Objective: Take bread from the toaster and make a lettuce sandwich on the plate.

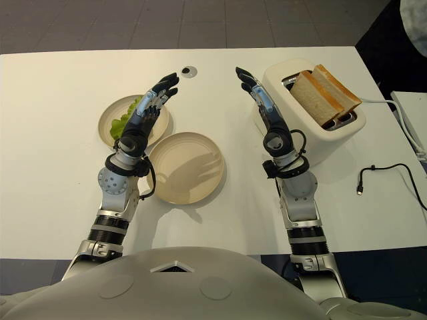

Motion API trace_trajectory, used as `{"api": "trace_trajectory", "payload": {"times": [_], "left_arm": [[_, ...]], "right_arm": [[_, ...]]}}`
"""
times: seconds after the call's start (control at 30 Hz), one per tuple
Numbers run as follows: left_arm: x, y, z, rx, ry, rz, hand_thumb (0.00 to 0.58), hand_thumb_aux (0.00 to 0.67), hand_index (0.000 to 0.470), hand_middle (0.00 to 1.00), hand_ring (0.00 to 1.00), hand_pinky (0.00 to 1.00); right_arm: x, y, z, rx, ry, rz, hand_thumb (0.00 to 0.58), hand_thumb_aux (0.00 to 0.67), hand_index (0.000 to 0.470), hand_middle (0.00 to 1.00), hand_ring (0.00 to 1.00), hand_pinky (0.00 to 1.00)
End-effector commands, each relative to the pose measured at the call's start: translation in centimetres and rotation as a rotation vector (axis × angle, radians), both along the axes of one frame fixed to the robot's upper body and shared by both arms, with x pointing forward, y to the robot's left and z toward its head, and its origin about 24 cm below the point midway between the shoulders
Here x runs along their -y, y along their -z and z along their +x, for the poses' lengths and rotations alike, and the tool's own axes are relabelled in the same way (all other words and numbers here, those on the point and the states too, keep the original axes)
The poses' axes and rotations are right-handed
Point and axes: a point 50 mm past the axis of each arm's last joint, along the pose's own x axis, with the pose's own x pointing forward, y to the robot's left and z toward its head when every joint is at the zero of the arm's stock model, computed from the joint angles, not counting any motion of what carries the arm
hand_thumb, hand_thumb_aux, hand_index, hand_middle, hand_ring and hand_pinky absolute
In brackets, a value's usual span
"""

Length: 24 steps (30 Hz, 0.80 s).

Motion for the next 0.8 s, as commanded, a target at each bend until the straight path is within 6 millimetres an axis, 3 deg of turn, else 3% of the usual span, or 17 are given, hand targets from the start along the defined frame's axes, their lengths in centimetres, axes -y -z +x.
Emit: {"api": "trace_trajectory", "payload": {"times": [0.03, 0.47, 0.57, 0.67, 0.73, 0.8], "left_arm": [[-0.1, -0.2, 0.1, 0.001, 0.015, -0.024, 0.0, 0.0, 0.0, 0.0, 0.0, 0.0], [-0.1, -0.2, -0.1, -0.01, 0.032, -0.046, 0.0, 0.0, 0.0, 0.0, 0.0, 0.0], [-0.1, -0.2, -0.1, -0.009, 0.031, -0.046, 0.0, 0.0, 0.0, 0.0, 0.0, 0.0], [-0.2, -0.3, -0.2, -0.009, 0.029, -0.043, 0.0, 0.0, 0.0, 0.0, 0.0, 0.0], [-0.1, -0.2, -0.2, -0.011, 0.029, -0.041, 0.0, 0.0, 0.0, 0.0, 0.0, 0.0], [0.0, -0.1, -0.2, -0.013, 0.031, -0.04, 0.0, 0.0, 0.0, 0.0, 0.0, 0.0]], "right_arm": [[0.0, -0.4, 0.2, 0.011, 0.001, -0.006, 0.0, 0.0, 0.0, 0.0, 0.0, 0.0], [0.3, -0.8, -0.2, 0.04, 0.015, -0.04, 0.0, 0.0, 0.0, 0.0, 0.0, 0.0], [3.2, -4.1, -0.8, 0.174, 0.127, -0.105, 0.0, 0.0, 0.0, 0.0, 0.0, 0.0], [7.5, -7.2, -1.2, 0.269, 0.323, -0.272, 0.0, 0.0, 0.0, 0.0, 0.0, 0.0], [10.3, -8.1, -0.6, 0.252, 0.477, -0.412, 0.0, 0.0, 0.0, 0.0, 0.0, 0.0], [13.3, -7.6, 0.4, 0.147, 0.621, -0.551, 0.0, 0.0, 0.0, 0.0, 0.0, 0.0]]}}
